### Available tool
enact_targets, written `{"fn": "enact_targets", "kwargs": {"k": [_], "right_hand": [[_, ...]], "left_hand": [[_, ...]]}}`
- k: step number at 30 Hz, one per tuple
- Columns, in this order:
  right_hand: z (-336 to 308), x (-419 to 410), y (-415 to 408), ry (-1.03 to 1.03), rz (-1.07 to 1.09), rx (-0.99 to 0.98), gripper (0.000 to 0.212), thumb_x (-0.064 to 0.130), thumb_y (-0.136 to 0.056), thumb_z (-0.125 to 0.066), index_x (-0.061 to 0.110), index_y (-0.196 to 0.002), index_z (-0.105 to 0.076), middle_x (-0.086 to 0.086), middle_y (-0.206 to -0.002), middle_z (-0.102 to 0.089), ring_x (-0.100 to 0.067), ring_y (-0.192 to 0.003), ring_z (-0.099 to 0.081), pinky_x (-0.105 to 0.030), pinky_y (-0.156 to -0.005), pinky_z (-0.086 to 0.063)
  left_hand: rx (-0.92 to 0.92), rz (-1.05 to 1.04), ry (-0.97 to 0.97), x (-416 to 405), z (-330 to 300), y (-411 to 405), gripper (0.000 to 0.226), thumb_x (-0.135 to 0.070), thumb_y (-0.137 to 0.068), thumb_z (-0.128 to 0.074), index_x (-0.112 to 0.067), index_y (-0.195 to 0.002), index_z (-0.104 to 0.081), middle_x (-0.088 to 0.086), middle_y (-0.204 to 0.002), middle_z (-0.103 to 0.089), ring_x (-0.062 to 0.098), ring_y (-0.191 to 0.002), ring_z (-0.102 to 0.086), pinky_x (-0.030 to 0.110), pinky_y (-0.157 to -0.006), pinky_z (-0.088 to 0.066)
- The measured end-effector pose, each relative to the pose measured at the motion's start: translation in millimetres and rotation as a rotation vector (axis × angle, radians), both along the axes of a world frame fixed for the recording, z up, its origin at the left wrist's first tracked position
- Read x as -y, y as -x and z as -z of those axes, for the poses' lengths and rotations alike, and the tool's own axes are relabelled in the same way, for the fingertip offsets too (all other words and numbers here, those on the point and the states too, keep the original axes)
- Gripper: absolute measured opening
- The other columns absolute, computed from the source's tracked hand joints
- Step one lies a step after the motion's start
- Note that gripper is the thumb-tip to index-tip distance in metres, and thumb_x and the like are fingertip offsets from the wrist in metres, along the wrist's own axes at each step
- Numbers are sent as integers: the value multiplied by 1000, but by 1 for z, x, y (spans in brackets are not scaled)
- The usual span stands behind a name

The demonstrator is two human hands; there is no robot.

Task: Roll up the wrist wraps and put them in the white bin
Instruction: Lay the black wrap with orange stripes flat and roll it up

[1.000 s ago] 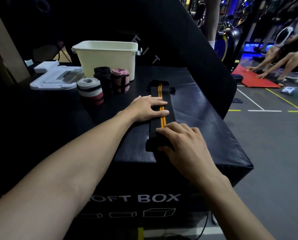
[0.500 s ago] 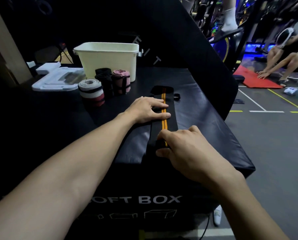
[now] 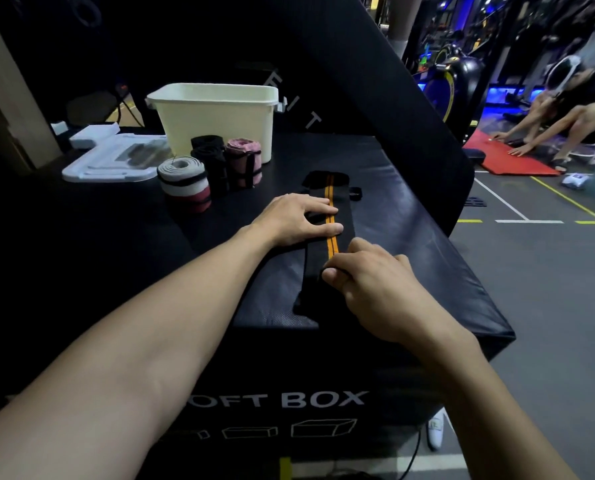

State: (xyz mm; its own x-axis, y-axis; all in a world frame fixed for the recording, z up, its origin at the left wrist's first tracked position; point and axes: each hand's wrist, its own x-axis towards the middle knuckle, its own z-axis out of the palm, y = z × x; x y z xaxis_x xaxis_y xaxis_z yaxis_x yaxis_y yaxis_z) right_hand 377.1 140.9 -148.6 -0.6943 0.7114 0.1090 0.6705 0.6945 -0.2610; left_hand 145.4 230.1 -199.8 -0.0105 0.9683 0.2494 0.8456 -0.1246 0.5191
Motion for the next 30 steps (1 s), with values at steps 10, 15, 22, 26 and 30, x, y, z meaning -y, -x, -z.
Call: {"fn": "enact_targets", "kwargs": {"k": [10, 15, 22, 26, 30], "right_hand": [[31, -8, 5, -251, 17, -254, 17, 40, -104, -35, 29, -101, -48, 12, -89, -62, -16, -87, -59, -36, -78, -20], [36, 3, 9, -372, 51, -378, 6, 32, -94, -57, 26, -97, -58, 9, -102, -56, -19, -96, -52, -41, -84, -35], [33, 2, 10, -490, 104, -370, 14, 35, -90, -62, 23, -83, -66, 7, -81, -62, -18, -75, -61, -38, -81, -33], [33, 3, 1, -363, 58, -228, 38, 57, -81, -68, 25, -102, -72, 7, -94, -68, -20, -89, -66, -42, -96, -32], [30, -2, -1, -223, 11, -130, 60, 46, -79, -80, 25, -131, -61, 6, -124, -66, -21, -115, -61, -42, -100, -36]], "left_hand": [[-61, -5, 15, 3, -4, -3, 62, -80, -78, -61, -47, -131, -66, -20, -150, -53, 8, -145, -42, 43, -120, -34], [-56, -5, 28, 4, -6, -5, 81, -89, -67, -48, -45, -133, -65, -19, -151, -52, 10, -147, -40, 40, -121, -32], [-61, -17, 33, 4, -5, -4, 72, -86, -73, -53, -47, -133, -65, -21, -152, -51, 11, -149, -36, 45, -122, -29], [-66, -10, 33, 2, -5, -2, 57, -76, -83, -63, -47, -133, -64, -20, -153, -50, 11, -149, -36, 43, -122, -29], [-42, -13, 29, 2, -3, -1, 56, -72, -85, -65, -45, -133, -65, -19, -153, -51, 11, -150, -35, 41, -123, -29]]}}
